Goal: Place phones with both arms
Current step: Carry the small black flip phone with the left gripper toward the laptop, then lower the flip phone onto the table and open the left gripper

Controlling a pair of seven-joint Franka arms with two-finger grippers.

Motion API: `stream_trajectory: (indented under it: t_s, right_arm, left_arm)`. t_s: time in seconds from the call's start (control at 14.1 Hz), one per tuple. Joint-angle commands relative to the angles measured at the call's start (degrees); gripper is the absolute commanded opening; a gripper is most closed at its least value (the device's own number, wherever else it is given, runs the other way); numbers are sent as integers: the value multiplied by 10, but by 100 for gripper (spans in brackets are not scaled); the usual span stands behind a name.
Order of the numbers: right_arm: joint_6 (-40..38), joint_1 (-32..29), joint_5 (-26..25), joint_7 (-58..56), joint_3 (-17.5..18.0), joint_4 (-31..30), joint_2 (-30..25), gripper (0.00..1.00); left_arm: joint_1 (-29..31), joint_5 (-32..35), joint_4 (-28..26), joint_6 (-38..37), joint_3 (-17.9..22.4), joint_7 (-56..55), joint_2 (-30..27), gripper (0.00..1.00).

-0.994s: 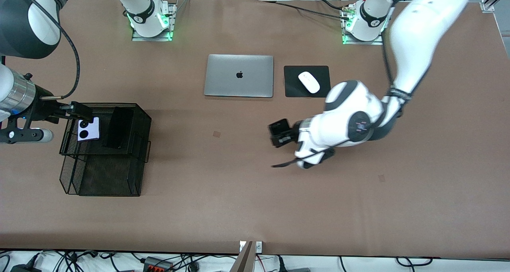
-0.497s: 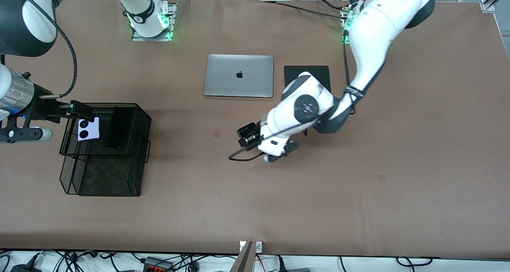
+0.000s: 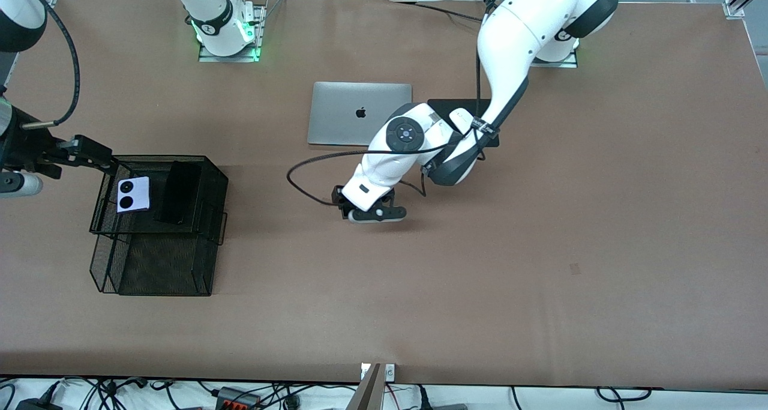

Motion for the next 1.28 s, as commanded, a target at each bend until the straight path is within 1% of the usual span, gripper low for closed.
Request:
stream_trajectory:
  t_s: [0.0,0.14,0.28,0.35,0.5,0.78,0.85,0.92,0.99,1.06,1.14,1.21]
  right_arm:
    - [8,-16,-14,0,15,-42,-28,100]
    - [10,-32,-14,-1,14,-71,-42,100]
    - [33,-33,-14,1,14,-134,-79,100]
    - [51,-33,-14,0,14,-165,-98,100]
    - [46,-32,-14,1,15,-175,-104,100]
    - [54,-35,-14,0,15,-171,-102,100]
    - [57,-35,-14,0,14,-171,-99,100]
    - [59,-35,-14,-1,15,-170,-97,100]
    - [63,-34,-14,-1,15,-170,-92,100]
    - [63,-33,-14,-1,15,-166,-86,100]
    - [63,-33,-14,-2,16,-159,-74,100]
    - [64,-31,-12,-1,18,-158,-66,100]
  left_arm:
    - [-8,31,19,-1,13,88,10,25]
    - [-15,50,20,-3,13,93,20,25]
    - [-23,50,26,0,22,93,37,25]
    - [-34,49,27,1,35,92,40,25]
    - [-46,49,28,1,49,87,43,33]
    - [-51,48,29,2,60,36,49,34]
    - [-52,48,38,2,63,34,57,39]
    - [-56,49,45,2,64,34,63,57]
    - [-56,49,53,2,68,34,67,64]
    - [-59,49,57,2,72,34,69,79]
    - [-61,49,60,2,74,34,69,100]
    - [-64,49,60,2,76,37,69,100]
